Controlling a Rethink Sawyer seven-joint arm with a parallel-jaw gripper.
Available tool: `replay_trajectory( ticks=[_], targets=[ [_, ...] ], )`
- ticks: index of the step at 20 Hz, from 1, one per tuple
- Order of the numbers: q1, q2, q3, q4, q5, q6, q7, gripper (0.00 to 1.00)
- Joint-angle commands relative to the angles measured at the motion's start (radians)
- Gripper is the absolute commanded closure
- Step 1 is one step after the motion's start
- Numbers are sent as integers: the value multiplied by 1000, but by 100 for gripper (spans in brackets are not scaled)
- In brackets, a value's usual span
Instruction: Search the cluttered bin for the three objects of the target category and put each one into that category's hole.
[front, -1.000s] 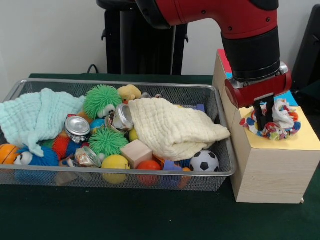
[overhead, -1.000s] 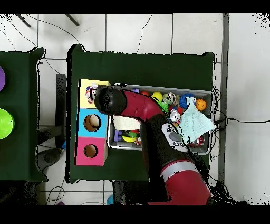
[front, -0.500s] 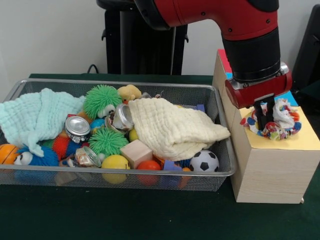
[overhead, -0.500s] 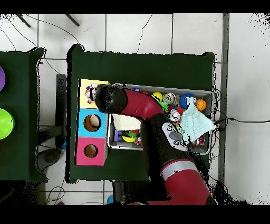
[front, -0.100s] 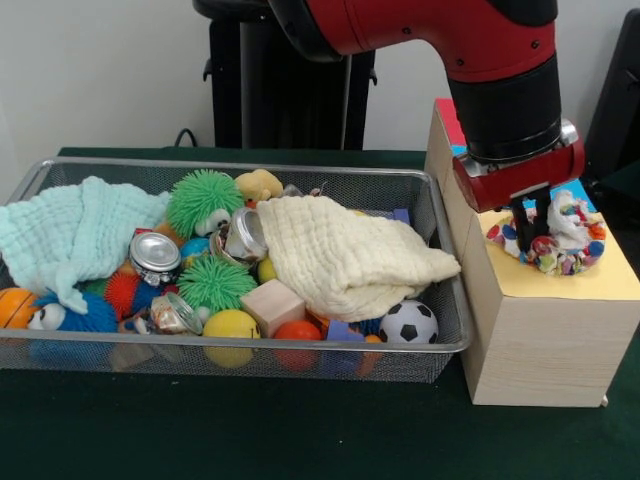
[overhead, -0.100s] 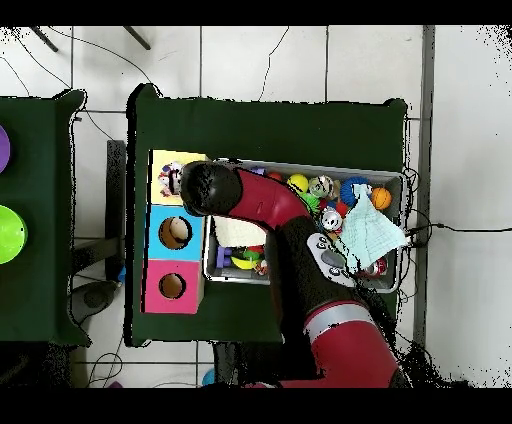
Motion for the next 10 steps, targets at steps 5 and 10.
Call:
replay_trajectory(
  ticks=[5, 10],
  targets=[
    [-4, 44, 26, 95, 30, 83, 175, 100],
    [-52, 73, 100, 131, 5, -129, 155, 100]
  ],
)
